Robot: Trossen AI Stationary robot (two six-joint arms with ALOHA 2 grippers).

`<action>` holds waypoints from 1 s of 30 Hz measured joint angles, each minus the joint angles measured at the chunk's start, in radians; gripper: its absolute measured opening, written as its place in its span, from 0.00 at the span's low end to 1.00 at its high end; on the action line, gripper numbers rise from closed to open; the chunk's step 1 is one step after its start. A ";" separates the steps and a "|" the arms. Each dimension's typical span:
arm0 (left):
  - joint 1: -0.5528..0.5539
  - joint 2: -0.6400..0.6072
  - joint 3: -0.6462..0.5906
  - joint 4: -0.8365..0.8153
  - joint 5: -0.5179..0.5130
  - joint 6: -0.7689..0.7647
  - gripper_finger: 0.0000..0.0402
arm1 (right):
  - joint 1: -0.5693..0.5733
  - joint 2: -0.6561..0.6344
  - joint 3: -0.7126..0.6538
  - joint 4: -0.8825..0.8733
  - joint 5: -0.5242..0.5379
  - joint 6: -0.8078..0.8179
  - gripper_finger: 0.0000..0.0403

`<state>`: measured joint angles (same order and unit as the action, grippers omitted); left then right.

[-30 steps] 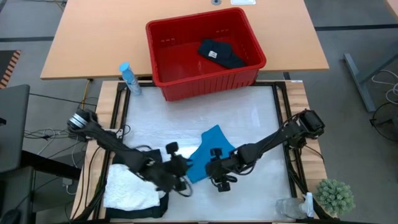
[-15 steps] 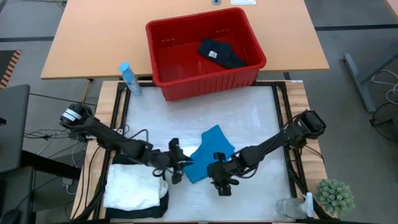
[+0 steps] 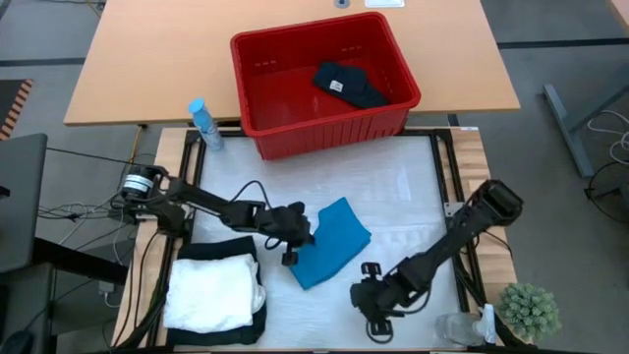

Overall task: Fold Laundry from Bin
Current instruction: Fold the blue shorts from the red bin

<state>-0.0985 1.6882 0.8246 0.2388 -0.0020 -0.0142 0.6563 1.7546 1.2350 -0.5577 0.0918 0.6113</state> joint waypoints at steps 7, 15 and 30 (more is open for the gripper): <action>0.050 0.098 0.005 0.047 0.023 0.105 0.00 | 0.019 0.000 0.000 0.055 0.153 -0.019 0.48; 0.072 0.117 0.014 -0.040 0.077 0.188 0.00 | -0.109 0.017 0.000 0.250 0.279 -0.488 0.49; 0.076 0.116 0.014 -0.063 0.077 0.189 0.00 | -0.178 0.168 0.015 0.276 0.260 -0.621 0.61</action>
<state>-0.0223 1.8046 0.8383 0.1753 0.0746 0.1746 0.4785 1.9223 1.2499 -0.2815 0.3514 -0.0095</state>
